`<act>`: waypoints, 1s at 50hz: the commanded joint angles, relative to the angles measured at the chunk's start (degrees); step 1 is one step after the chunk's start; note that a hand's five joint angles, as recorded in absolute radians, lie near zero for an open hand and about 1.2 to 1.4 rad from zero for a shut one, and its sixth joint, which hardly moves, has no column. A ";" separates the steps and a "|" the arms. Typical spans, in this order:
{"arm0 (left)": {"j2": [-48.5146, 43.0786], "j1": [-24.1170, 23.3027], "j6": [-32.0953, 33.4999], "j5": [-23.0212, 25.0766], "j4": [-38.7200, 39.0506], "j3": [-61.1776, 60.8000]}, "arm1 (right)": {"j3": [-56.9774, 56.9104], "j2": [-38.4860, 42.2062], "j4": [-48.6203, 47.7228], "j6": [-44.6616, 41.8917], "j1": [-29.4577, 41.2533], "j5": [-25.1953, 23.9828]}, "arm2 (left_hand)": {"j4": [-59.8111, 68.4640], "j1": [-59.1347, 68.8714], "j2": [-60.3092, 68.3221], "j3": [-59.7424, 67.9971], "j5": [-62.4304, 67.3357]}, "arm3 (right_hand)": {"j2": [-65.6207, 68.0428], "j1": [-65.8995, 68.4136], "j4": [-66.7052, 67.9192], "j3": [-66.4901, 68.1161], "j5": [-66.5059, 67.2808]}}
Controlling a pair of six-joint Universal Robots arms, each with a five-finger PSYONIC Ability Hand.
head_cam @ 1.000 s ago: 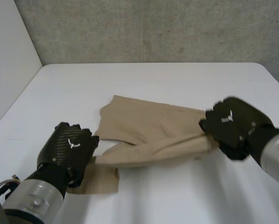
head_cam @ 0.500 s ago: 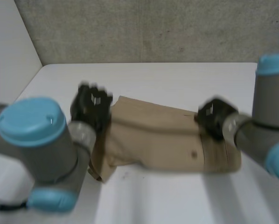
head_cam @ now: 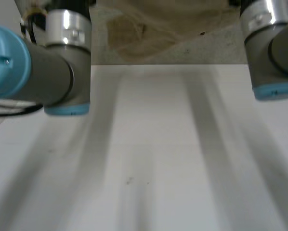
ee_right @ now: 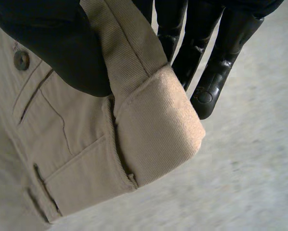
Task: Fold the shorts.
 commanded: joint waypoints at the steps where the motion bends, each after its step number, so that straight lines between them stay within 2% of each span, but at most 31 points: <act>1: 0.40 0.17 -6.98 -1.60 -3.14 -15.36 | 13.47 1.34 0.74 0.64 0.00 -0.31 | 11.07 14.22 11.25 11.46 12.49 | 12.23 24.18 11.46 12.24 12.75; 9: -3.11 -0.54 -9.09 -1.60 -6.30 -27.76 | 21.83 10.04 1.96 -0.15 0.00 -0.31 | 11.07 14.22 11.25 11.46 12.49 | 12.23 24.18 11.46 12.24 12.75; 16: -3.47 -2.73 -7.95 -2.30 -13.06 -34.26 | 26.75 8.99 13.99 -0.41 -0.17 -0.58 | 11.07 14.22 11.25 11.46 12.49 | 12.23 24.18 11.46 12.24 12.75; 24: 9.97 -6.95 -4.70 -5.29 -30.98 -39.80 | 34.48 -2.42 32.27 -1.73 -0.17 -0.66 | 11.07 14.22 11.25 11.46 12.49 | 12.23 24.18 11.46 12.24 12.75; 30: 20.24 -9.76 -1.54 -6.26 -52.49 -44.28 | 44.93 -14.11 47.92 -10.16 -0.78 -0.93 | 11.07 14.22 11.25 11.46 12.49 | 12.23 24.18 11.46 12.24 12.75; 32: 21.49 -10.55 -0.83 -6.09 -55.34 -44.81 | 46.87 -16.58 50.73 -11.92 -0.79 -1.28 | 11.07 14.22 11.25 11.46 12.49 | 12.23 24.18 11.46 12.24 12.75; 36: 21.67 -11.96 0.57 -6.17 -54.30 -44.47 | 48.55 -19.22 51.54 -13.60 -0.70 -4.70 | 11.07 14.22 11.25 11.46 12.49 | 12.23 24.18 11.46 12.24 12.75; 41: 14.49 -11.87 1.72 -6.52 -45.10 -38.95 | 47.33 -18.09 47.78 -11.41 -1.14 -7.26 | 11.07 14.22 11.25 11.46 12.49 | 12.23 24.18 11.46 12.24 12.75; 46: 5.86 -11.52 1.81 -6.44 -34.98 -30.16 | 43.37 -11.76 40.12 -7.80 -2.37 -4.54 | 11.07 14.22 11.25 11.46 12.49 | 12.23 24.18 11.46 12.24 12.75; 50: -1.61 -10.03 2.51 -5.91 -24.70 -22.33 | 39.94 -7.98 34.94 -7.09 -3.16 0.21 | 11.07 14.22 11.25 11.46 12.49 | 12.23 24.18 11.46 12.24 12.75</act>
